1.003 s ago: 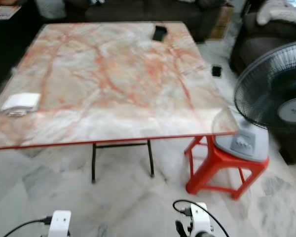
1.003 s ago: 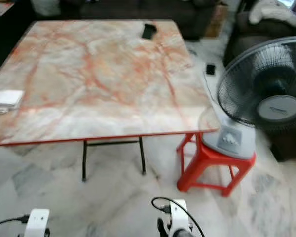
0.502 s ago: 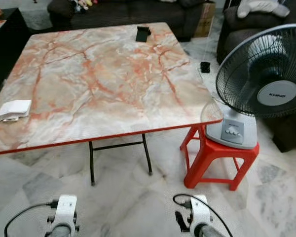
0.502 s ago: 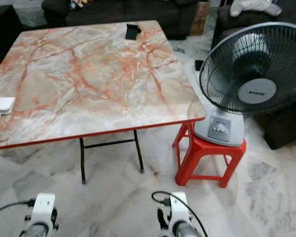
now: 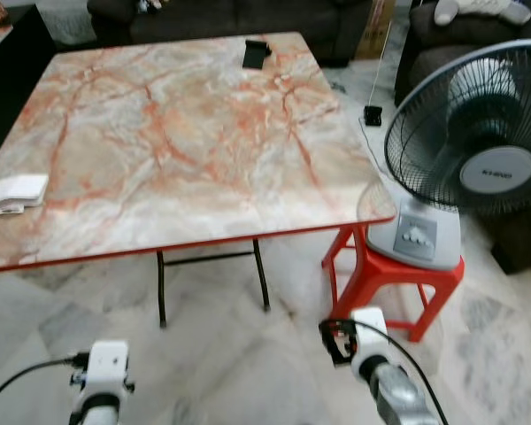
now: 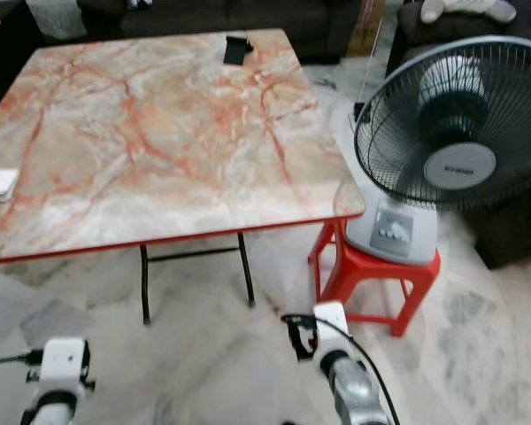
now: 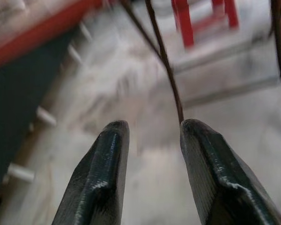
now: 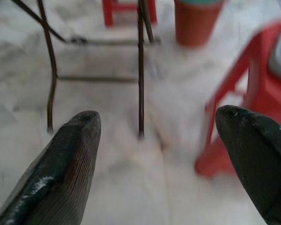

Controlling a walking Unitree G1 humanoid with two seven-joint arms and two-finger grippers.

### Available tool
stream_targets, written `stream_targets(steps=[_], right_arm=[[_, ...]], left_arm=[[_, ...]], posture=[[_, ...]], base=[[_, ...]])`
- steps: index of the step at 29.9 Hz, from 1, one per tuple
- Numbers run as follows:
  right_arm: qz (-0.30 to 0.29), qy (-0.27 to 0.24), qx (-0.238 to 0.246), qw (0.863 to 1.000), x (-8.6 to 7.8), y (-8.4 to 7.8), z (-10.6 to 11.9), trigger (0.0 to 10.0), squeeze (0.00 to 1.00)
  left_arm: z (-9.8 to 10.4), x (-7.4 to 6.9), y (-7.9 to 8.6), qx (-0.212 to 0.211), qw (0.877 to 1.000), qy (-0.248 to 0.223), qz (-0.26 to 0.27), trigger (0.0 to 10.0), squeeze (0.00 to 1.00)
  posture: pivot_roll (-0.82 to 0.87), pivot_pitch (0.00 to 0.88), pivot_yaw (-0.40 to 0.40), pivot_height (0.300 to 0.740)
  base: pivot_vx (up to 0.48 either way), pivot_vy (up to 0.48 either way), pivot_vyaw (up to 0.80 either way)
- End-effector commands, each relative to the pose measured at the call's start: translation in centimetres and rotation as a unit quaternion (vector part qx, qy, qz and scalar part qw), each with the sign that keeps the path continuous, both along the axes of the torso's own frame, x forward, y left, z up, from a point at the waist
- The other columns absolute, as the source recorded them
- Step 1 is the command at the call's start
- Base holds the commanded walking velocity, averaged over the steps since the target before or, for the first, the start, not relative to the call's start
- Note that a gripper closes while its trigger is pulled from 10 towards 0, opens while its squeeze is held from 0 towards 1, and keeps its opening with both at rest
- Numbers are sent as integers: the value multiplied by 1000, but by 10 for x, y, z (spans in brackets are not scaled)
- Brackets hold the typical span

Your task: Picking trash to rubbish bin

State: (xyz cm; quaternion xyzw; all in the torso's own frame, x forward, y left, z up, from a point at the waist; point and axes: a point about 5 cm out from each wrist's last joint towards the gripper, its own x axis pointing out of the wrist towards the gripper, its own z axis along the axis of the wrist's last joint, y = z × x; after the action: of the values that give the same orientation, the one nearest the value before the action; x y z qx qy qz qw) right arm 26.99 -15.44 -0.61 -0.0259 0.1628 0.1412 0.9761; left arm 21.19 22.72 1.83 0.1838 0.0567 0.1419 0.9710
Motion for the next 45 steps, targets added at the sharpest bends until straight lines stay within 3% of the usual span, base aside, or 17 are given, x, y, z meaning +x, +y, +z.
stream_targets(steps=[1,3,6,7,10,11,13,16,18,21,29,45], right_arm=[[9,-40,13,999,3,3,11,10000,0],[13,-62,19,998,7,6,19,10000,0],[17,-124,42,991,20,16,47,10000,0],[17,-124,42,991,20,16,47,10000,0],[26,-160,63,985,33,30,68,10000,0],[23,-164,67,984,41,37,73,10000,0],[17,-170,75,982,50,43,81,10000,0],[18,-181,85,980,57,51,91,10000,0],[22,-206,105,973,68,64,112,10000,0],[16,-215,122,969,75,72,123,10000,0],[21,-221,130,966,81,83,132,10000,0],[23,-225,113,968,81,77,131,10000,0]], left_arm=[[18,3,-1,24,999,-31,-8,10000,0],[28,7,-3,34,998,-48,-20,10000,0],[61,19,-7,30,994,-106,-16,10000,0],[61,19,-7,30,994,-106,-16,10000,0],[85,39,-24,5,988,-151,-37,10000,0],[94,54,-38,-10,985,-163,-57,10000,0],[101,70,-51,-30,982,-173,-72,10000,0],[106,81,-60,-35,980,-175,-84,10000,0],[114,95,-71,-49,978,-178,-100,10000,0],[118,105,-76,-60,977,-175,-106,10000,0],[128,117,-77,-58,975,-183,-116,10000,0],[119,115,-80,-69,976,-168,-119,10000,0]], posture=[[122,105,-9,740],[125,100,-11,740],[124,94,-16,740],[124,94,-16,740],[109,80,-19,740],[104,76,-17,740],[108,70,-15,740],[99,67,-9,740],[94,61,-2,740],[98,61,2,740],[113,76,5,740],[104,113,2,740]], base=[[0,0,0],[0,0,0],[0,0,0],[0,0,0],[0,0,0],[0,0,0],[0,0,0],[0,0,0],[0,0,0],[0,0,0],[0,124,0],[0,360,61]])
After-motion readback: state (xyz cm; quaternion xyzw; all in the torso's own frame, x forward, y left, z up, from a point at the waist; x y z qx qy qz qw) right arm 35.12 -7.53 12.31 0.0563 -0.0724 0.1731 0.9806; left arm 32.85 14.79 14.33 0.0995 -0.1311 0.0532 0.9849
